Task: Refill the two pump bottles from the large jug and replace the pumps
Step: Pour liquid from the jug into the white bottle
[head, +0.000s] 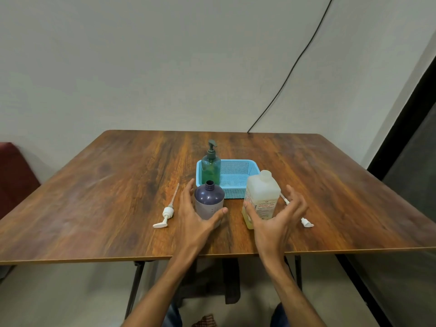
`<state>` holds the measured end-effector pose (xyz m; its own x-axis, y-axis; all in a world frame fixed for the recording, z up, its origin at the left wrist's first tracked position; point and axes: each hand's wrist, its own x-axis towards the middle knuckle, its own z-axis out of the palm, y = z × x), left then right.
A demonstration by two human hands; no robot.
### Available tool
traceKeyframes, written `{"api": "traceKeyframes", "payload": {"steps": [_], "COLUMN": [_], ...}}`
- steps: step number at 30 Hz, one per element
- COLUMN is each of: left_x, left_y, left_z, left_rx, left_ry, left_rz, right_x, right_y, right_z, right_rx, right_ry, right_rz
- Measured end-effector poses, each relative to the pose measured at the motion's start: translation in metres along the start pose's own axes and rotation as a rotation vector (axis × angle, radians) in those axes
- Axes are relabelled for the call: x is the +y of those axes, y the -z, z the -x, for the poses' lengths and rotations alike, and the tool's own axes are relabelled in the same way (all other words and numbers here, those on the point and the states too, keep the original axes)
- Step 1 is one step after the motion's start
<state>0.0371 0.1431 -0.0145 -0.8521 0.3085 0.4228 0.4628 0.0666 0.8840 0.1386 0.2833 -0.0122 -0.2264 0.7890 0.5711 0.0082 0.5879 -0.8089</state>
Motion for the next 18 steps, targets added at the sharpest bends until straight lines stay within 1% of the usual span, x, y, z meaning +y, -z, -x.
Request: {"api": "traceKeyframes", "payload": {"steps": [5, 8, 13, 18], "left_x": [-0.001, -0.004, 0.0, 0.003], "left_y": [-0.008, -0.008, -0.008, -0.006], "left_z": [-0.005, -0.008, -0.008, -0.008], "left_rx": [-0.023, -0.031, -0.034, -0.085], "left_ry": [0.038, 0.026, 0.002, -0.014], "left_rz": [0.041, 0.011, -0.013, -0.004], "right_x": [0.028, 0.033, 0.026, 0.016], "right_y": [-0.007, -0.008, -0.004, 0.007], "right_z": [-0.014, -0.02, -0.027, -0.037], "right_rx": [-0.233, -0.305, -0.345, -0.411], "right_ry": [-0.139, -0.19, -0.16, -0.051], "right_rz": [-0.092, -0.112, -0.124, 0.015]}}
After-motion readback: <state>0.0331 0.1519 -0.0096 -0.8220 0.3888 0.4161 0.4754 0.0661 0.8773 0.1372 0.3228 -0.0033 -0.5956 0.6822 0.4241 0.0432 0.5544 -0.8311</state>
